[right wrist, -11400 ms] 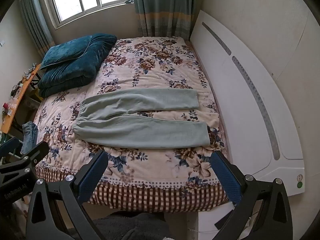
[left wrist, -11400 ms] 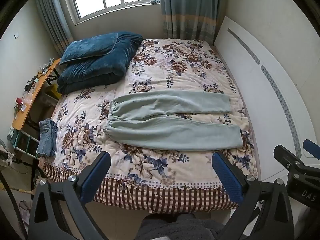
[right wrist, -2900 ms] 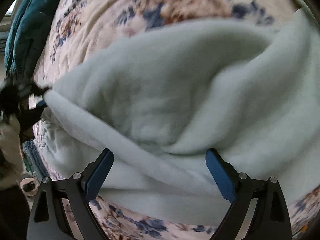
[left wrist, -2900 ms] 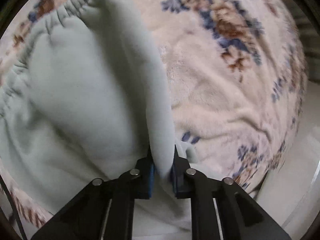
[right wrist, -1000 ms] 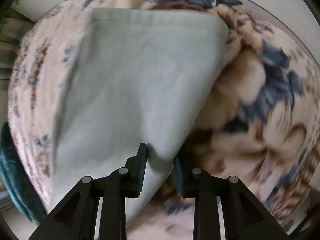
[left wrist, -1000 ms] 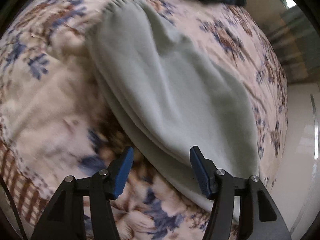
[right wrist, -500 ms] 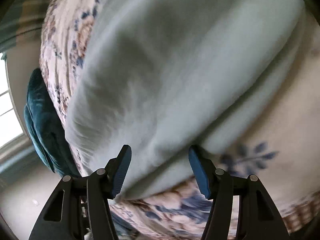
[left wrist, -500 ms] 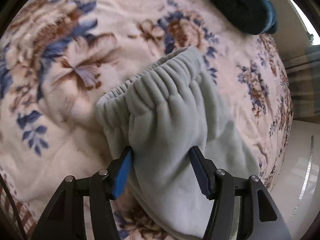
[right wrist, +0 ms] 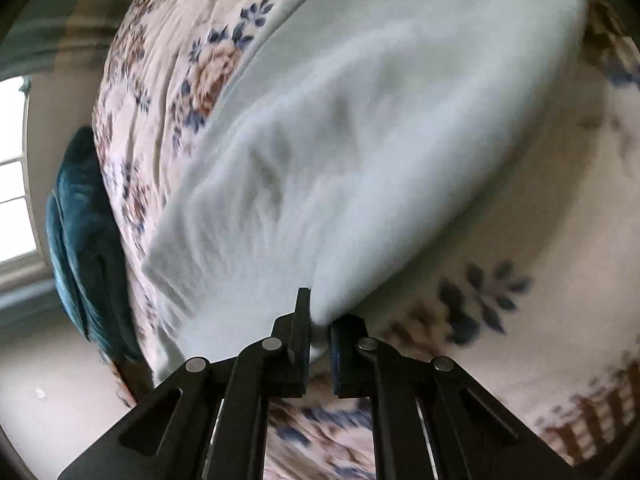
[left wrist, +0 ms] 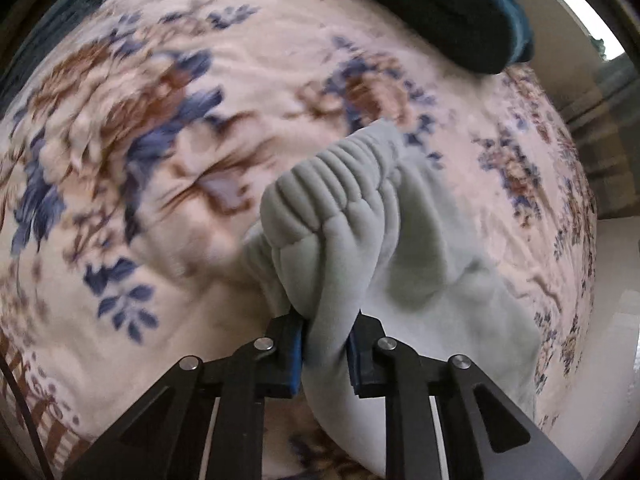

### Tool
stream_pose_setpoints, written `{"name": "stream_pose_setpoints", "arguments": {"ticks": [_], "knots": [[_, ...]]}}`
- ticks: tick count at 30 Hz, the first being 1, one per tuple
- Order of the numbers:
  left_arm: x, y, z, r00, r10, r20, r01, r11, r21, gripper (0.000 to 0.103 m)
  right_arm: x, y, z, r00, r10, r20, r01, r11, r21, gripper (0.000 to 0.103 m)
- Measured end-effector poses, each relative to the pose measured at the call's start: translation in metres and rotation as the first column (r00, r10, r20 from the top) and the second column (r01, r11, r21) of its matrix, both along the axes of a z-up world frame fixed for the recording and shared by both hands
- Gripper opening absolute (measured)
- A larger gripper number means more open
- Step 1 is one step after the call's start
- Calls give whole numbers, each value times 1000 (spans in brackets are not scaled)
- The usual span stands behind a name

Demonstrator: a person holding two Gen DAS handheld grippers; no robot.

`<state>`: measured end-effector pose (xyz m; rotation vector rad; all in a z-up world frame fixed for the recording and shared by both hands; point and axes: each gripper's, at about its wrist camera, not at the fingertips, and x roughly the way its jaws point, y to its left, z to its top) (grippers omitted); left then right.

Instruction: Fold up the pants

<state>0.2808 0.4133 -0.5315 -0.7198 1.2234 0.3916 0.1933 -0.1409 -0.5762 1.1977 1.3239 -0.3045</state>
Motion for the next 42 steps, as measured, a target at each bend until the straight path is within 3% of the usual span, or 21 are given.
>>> {"name": "stream_pose_setpoints", "arguments": {"ticks": [4, 8, 10, 11, 14, 15, 16, 20, 23, 24, 25, 29, 31, 32, 33, 34, 35, 36, 38, 41, 42], "knots": [[1, 5, -29, 998, -1, -55, -2, 998, -60, 21, -10, 5, -32, 997, 34, -74, -33, 999, 17, 10], [-11, -2, -1, 998, -33, -52, 30, 998, -50, 30, -2, 2, -49, 991, 85, -105, -78, 995, 69, 19], [-29, -17, 26, 998, -55, -38, 54, 999, -5, 33, 3, 8, -37, 976, 175, -128, -172, 984, 37, 50], [-37, -29, 43, 996, -88, -27, 89, 996, 31, 34, 5, 12, -26, 965, 229, -126, -228, 973, 19, 54], [-38, -68, 77, 973, -230, -9, 229, 963, 145, 47, 6, 28, 13, 915, 390, -103, -398, 916, -60, 57], [-30, -83, 85, 956, -293, -4, 289, 941, 173, 60, 10, 35, 27, 891, 446, -82, -453, 886, -97, 58], [-14, -104, 93, 927, -374, 10, 364, 908, 205, 64, 18, 43, 38, 872, 486, -62, -490, 863, -126, 58], [53, -147, 85, 853, -522, 15, 494, 816, 299, 64, 91, 77, 64, 728, 685, 36, -662, 715, -225, 58], [116, -166, 53, 817, -574, -51, 560, 770, 305, 64, 164, 102, 61, 592, 803, 72, -750, 582, -316, 58], [129, -167, 45, 814, -576, -69, 566, 762, 314, 64, 195, 118, 56, 516, 852, 93, -793, 515, -326, 58], [138, -165, 39, 813, -577, -79, 570, 760, 312, 64, 214, 127, 54, 467, 878, 102, -813, 472, -342, 58], [156, -152, 14, 844, -523, -123, 534, 794, 289, 64, 276, 192, 37, 146, 983, 111, -919, 177, -351, 58], [154, -142, 3, 858, -493, -140, 513, 815, 271, 64, 289, 218, 22, 19, 996, 84, -946, 45, -320, 57], [154, -138, -3, 863, -482, -154, 506, 821, 265, 64, 288, 224, 15, -20, 998, 57, -946, 0, -325, 56], [153, -136, -7, 866, -473, -163, 500, 825, 264, 64, 289, 235, 5, -70, 997, 20, -945, -60, -323, 38], [152, -131, -12, 870, -462, -172, 493, 829, 266, 64, 287, 240, 0, -93, 996, -3, -945, -89, -315, 12], [150, -127, -16, 873, -454, -179, 487, 831, 269, 64, 289, 240, -4, -71, 997, -25, -944, -75, -322, 12], [148, -120, -20, 879, -440, -184, 476, 836, 273, 64, 293, 232, -5, -13, 1000, -10, -946, -16, -323, 11], [146, -110, -23, 889, -426, -169, 457, 849, 265, 64, 305, 211, -4, 135, 990, 45, -934, 142, -327, 8], [146, -107, -25, 887, -430, -169, 461, 848, 263, 64, 315, 158, -28, 418, 907, 51, -878, 418, -234, 8], [147, -107, -25, 886, -430, -173, 463, 846, 265, 64, 314, 149, -40, 473, 880, 46, -866, 474, -161, 8]]}}
